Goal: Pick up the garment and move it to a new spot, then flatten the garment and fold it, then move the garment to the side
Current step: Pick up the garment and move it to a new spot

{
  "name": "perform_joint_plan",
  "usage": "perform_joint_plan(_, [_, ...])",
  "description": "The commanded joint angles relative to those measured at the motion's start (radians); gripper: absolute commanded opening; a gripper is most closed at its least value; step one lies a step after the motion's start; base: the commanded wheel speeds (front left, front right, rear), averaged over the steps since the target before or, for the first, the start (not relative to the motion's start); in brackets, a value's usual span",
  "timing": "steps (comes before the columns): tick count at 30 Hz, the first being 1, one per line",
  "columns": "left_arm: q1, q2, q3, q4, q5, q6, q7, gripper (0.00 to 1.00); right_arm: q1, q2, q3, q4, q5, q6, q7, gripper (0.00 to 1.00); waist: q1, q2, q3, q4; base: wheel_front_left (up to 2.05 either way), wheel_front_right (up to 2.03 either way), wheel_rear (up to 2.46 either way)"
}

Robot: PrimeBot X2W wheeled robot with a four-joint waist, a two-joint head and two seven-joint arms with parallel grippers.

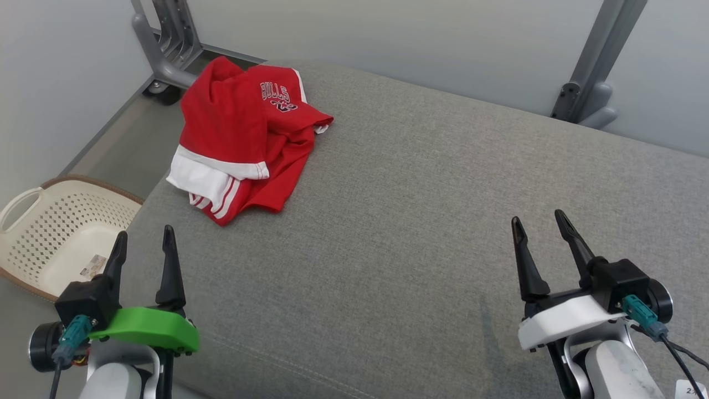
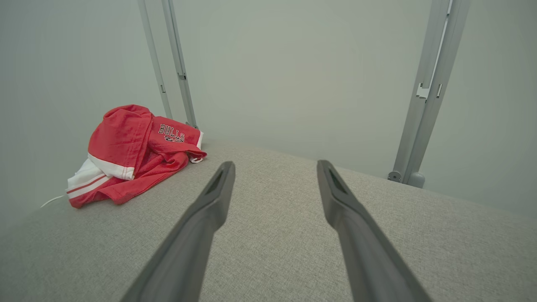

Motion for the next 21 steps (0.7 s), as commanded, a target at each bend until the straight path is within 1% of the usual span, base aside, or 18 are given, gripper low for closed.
perform_joint_plan(1, [-0.027, 0.007, 0.001, -0.001, -0.002, -0.006, 0.003, 1.0, -0.016, -0.004, 0.003, 0.001, -0.004, 0.0, -0.003, 1.0, 0.0, 0.0, 0.006, -0.007, 0.0, 0.0, 0.0])
perform_joint_plan(7, [-0.107, 0.013, 0.0, 0.011, -0.02, -0.025, 0.031, 1.0, -0.046, -0.011, 0.018, -0.006, -0.012, 0.0, 0.003, 1.0, 0.0, 0.0, 0.061, -0.057, 0.0, 0.0, 0.0])
perform_joint_plan(12, [-0.225, 0.02, 0.007, 0.058, -0.049, -0.042, 0.084, 1.0, -0.098, -0.031, 0.036, -0.036, -0.023, 0.0, 0.03, 1.0, 0.0, 0.0, 0.157, -0.126, 0.0, 0.0, 0.0])
perform_joint_plan(16, [-0.326, 0.036, 0.011, 0.152, -0.069, -0.075, 0.124, 1.0, -0.148, -0.043, 0.054, -0.057, -0.022, 0.0, 0.042, 1.0, 0.0, 0.0, 0.233, -0.186, 0.0, 0.0, 0.0])
perform_joint_plan(21, [-0.438, 0.057, 0.018, 0.339, -0.103, -0.105, 0.185, 1.0, -0.195, -0.05, 0.075, -0.072, -0.023, 0.0, 0.05, 1.0, 0.0, 0.0, 0.307, -0.247, 0.0, 0.0, 0.0])
